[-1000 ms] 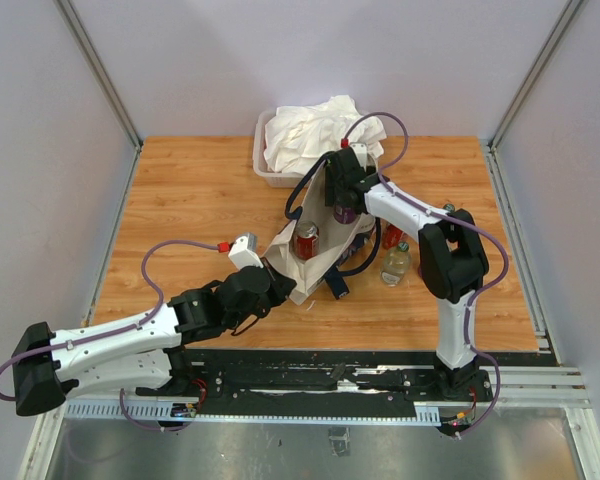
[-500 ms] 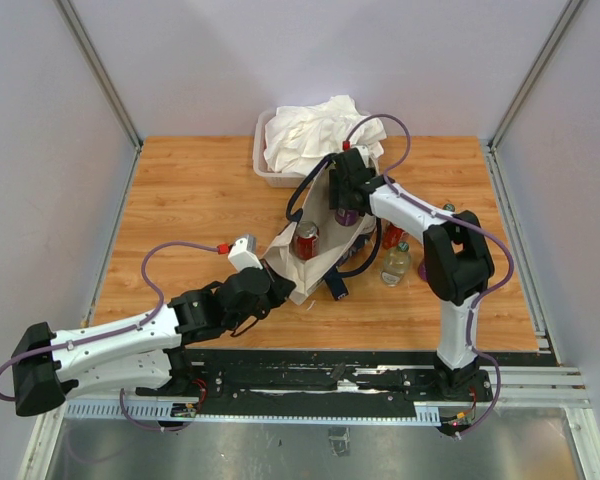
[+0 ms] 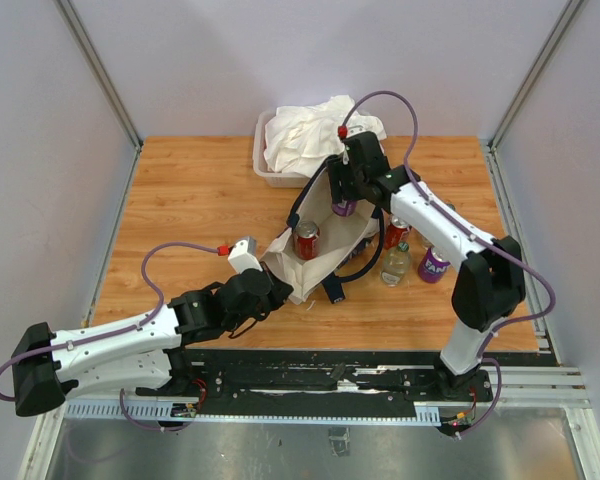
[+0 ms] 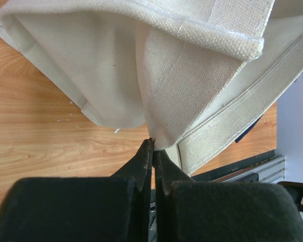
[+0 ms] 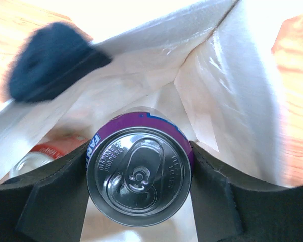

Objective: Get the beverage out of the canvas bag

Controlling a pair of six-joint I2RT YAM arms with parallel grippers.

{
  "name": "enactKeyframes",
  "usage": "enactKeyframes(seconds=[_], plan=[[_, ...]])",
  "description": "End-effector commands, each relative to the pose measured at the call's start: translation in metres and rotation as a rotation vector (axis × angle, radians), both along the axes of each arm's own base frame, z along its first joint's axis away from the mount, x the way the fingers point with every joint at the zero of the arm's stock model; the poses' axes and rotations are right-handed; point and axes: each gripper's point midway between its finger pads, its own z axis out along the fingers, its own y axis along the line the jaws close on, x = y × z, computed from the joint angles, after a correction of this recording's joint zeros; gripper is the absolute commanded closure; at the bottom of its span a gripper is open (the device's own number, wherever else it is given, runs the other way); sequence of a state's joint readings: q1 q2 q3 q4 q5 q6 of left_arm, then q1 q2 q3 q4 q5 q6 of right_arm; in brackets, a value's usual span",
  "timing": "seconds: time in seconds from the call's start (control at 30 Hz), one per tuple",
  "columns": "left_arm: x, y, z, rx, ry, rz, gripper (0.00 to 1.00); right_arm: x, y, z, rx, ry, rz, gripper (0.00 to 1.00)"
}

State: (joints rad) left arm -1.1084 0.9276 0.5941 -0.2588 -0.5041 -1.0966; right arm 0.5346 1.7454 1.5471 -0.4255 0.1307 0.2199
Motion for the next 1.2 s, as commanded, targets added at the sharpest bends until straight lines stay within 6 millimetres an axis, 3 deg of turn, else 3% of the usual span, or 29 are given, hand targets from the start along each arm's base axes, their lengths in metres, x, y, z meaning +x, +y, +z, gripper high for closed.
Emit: enactKeyframes(seconds=[0.0, 0.27, 0.47, 0.73, 0.83, 0.97, 1.17], plan=[[-0.004, 0.013, -0.021, 0.089, 0.027, 0.007, 0.99, -0.023, 0.011, 0.089, 0.042, -0.194, 0.105, 0.99], [-0.003, 0.018, -0.019, 0.09, 0.028, 0.035, 1.0, -0.068, -0.009, 0.136, 0.06, -0.266, 0.135, 0.99], [0.001, 0.024, -0.01, 0.067, 0.005, 0.072, 1.0, -0.113, -0.065, 0.148, 0.018, -0.315, 0.022, 0.99], [0.001, 0.026, -0.01, 0.059, 0.013, 0.086, 0.99, -0.179, -0.15, 0.104, -0.031, -0.282, -0.225, 0.99], [0.001, 0.028, -0.01, 0.055, 0.011, 0.091, 1.0, -0.199, -0.172, 0.089, -0.03, -0.267, -0.302, 0.99], [0.002, 0.03, -0.006, 0.046, 0.002, 0.103, 1.0, -0.214, -0.189, 0.069, -0.047, -0.238, -0.359, 0.99], [0.001, 0.034, -0.003, 0.037, 0.0, 0.112, 1.0, -0.228, -0.189, 0.01, -0.013, -0.129, -0.414, 0.99]])
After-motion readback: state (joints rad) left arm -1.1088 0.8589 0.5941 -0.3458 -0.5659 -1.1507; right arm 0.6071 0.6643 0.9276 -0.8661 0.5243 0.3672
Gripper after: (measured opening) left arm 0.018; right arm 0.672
